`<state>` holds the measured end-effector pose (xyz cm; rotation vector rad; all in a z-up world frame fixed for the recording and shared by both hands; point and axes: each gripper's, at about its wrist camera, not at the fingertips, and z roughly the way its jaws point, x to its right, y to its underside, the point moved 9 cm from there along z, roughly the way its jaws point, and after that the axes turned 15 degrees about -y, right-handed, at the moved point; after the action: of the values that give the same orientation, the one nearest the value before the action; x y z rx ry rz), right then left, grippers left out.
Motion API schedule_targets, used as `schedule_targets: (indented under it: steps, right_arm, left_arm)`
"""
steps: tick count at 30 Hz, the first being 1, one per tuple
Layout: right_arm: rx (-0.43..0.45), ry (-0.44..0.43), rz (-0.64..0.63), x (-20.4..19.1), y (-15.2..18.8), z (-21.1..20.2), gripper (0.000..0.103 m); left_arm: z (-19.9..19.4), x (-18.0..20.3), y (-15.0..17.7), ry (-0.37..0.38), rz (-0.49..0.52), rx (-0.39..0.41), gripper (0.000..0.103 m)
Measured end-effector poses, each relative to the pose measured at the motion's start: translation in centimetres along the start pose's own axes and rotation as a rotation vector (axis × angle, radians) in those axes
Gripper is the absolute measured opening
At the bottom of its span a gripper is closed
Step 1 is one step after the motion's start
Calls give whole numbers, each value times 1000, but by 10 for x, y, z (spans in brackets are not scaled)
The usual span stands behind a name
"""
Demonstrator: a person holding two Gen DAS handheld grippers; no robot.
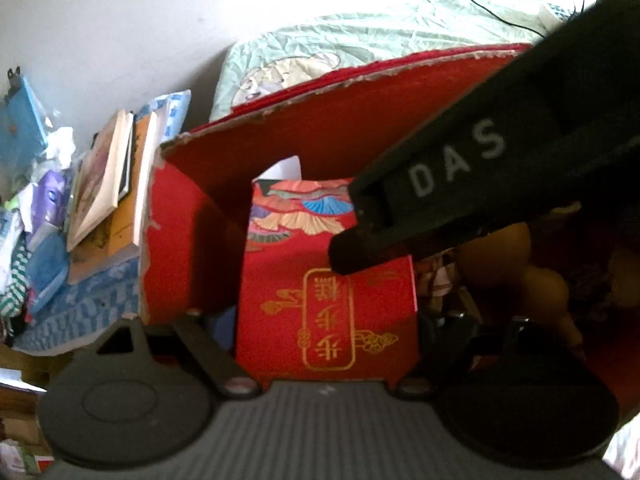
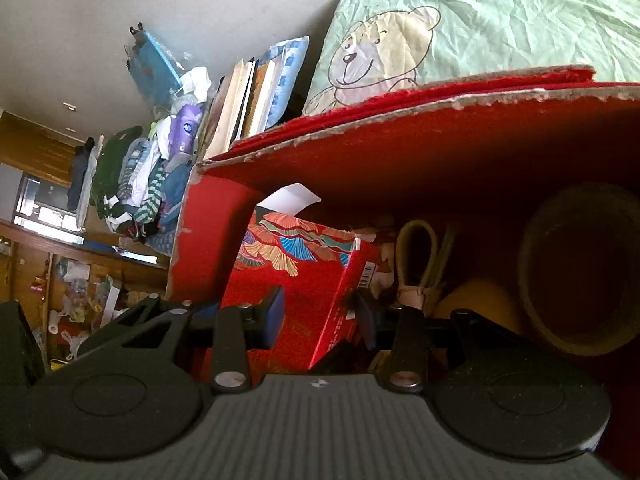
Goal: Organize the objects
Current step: 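Lower the red gift box into the red box and open the right gripper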
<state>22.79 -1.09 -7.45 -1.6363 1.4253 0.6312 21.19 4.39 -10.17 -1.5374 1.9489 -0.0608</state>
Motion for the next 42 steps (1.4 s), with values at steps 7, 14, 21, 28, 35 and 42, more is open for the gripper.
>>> schedule_targets:
  steps: [7, 14, 21, 28, 35, 42]
  right_arm:
    - [-11, 26, 12, 10, -3, 5, 42]
    - [18, 44, 3, 11, -5, 2, 42]
    - [66, 115, -61, 6, -6, -7, 42]
    - [175, 159, -21, 8, -3, -33, 42]
    - [239, 249, -25, 5, 12, -50, 42]
    - [276, 359, -60, 3, 27, -59, 43]
  left_arm:
    - [-4, -12, 0, -19, -15, 20, 86]
    - [-7, -26, 2, -13, -60, 22, 85]
    - [-9, -24, 1, -3, -76, 20, 85]
    - [-27, -23, 2, 13, -102, 39, 85]
    - [-35, -23, 6, 22, -118, 43, 86]
    - [-43, -26, 11, 22, -130, 57, 88]
